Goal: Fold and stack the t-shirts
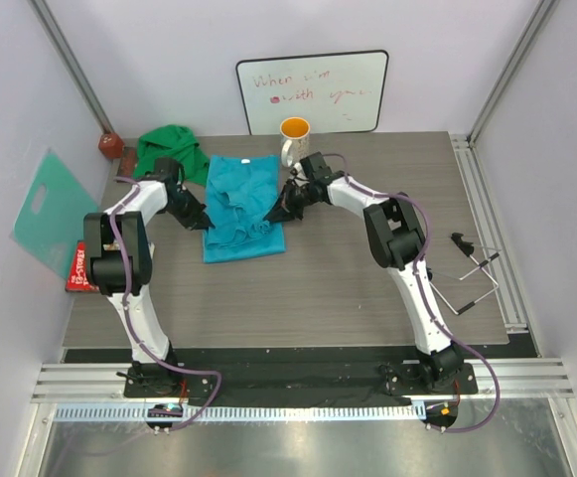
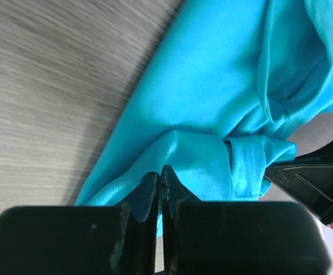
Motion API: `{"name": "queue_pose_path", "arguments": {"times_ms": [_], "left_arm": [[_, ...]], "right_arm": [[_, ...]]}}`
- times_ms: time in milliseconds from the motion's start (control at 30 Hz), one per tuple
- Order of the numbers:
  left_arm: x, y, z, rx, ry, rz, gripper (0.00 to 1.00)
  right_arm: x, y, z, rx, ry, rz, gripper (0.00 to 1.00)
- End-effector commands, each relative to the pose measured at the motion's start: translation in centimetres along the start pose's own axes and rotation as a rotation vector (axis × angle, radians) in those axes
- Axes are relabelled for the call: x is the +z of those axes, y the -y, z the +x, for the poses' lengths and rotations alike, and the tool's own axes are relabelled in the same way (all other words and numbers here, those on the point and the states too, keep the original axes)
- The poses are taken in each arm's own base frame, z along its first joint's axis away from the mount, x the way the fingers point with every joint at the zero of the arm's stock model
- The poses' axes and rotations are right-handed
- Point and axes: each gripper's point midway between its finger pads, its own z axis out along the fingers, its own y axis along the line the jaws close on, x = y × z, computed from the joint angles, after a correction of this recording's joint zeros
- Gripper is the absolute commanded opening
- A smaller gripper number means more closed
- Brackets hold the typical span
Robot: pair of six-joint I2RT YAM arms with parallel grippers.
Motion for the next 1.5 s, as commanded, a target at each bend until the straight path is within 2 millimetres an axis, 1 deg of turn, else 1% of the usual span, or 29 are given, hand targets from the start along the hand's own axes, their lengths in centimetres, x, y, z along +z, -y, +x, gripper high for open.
{"name": "queue_pose_path", "arguments": {"times_ms": [0,33,67,100,133,167,200,233,300,333,433,567,633,667,833,933,1000,1167,1467], "left_arm": [[0.4,0.3,-1.0,-0.075,-0.023,0.068,0.0],[0.5,0.4,-1.1,-0.085,-0.026,0.076,0.0],[0.6,0.4,-1.2,-0.094,-0.031,0.08,0.0],[0.6,0.4,-1.2,-0.103,-0.031,0.084,0.0],[0.7,0.5,-1.4,-0.108,-0.03,0.088,0.0],[0.8,0.5,-1.5,-0.118,-0.035,0.093,0.0],[0.8,0.8,-1.3,-0.132,-0.049,0.11,0.0],[0.8,1.1,-1.5,-0.137,-0.054,0.12,0.0],[1.2,1.2,-1.3,-0.151,-0.079,0.131,0.0],[1.2,1.4,-1.4,-0.155,-0.082,0.136,0.0],[1.5,1.4,-1.5,-0.159,-0.089,0.138,0.0],[1.6,1.3,-1.4,-0.178,-0.096,0.136,0.0],[1.5,1.2,-1.5,-0.188,-0.095,0.135,0.0],[1.5,0.9,-1.7,-0.2,-0.092,0.129,0.0],[1.0,0.1,-2.2,-0.233,-0.07,0.106,0.0],[0.6,-0.2,-2.7,-0.251,-0.046,0.096,0.0],[0.3,-0.2,-2.9,-0.263,-0.032,0.094,0.0],[0.0,0.1,-3.1,-0.291,-0.026,0.098,0.0],[0.1,0.7,-3.4,-0.362,-0.028,0.121,0.0]], "right_arm": [[-1.4,-2.7,-1.2,0.047,0.048,-0.106,0.01],[-1.4,-2.2,-1.1,0.068,0.048,-0.107,0.01],[-1.6,-2.6,-1.6,0.063,0.064,-0.133,0.01],[-1.8,-2.9,-1.7,0.088,0.067,-0.147,0.01],[-1.8,-2.5,-1.7,0.109,0.068,-0.15,0.01],[-1.9,-3.0,-2.0,0.102,0.08,-0.175,0.01],[-2.2,-3.2,-2.2,0.136,0.081,-0.192,0.01],[-2.2,-3.2,-2.3,0.144,0.083,-0.206,0.01],[-2.4,-3.8,-2.8,0.143,0.096,-0.248,0.01],[-2.4,-3.8,-2.8,0.177,0.09,-0.26,0.01],[-2.6,-4.9,-3.2,0.194,0.093,-0.33,0.03],[-2.9,-5.4,-3.5,0.241,0.095,-0.387,0.07],[-2.8,-5.0,-3.4,0.262,0.094,-0.393,0.07],[-2.9,-5.2,-3.5,0.264,0.097,-0.401,0.07],[-3.3,-4.3,-3.6,0.293,0.108,-0.398,0.07],[-3.4,-3.9,-3.5,0.315,0.112,-0.406,0.06],[-3.7,-3.6,-3.7,0.342,0.12,-0.41,0.05],[-4.0,-3.0,-3.5,0.368,0.129,-0.419,0.05],[-4.6,-3.3,-4.0,0.383,0.142,-0.448,0.06]]}}
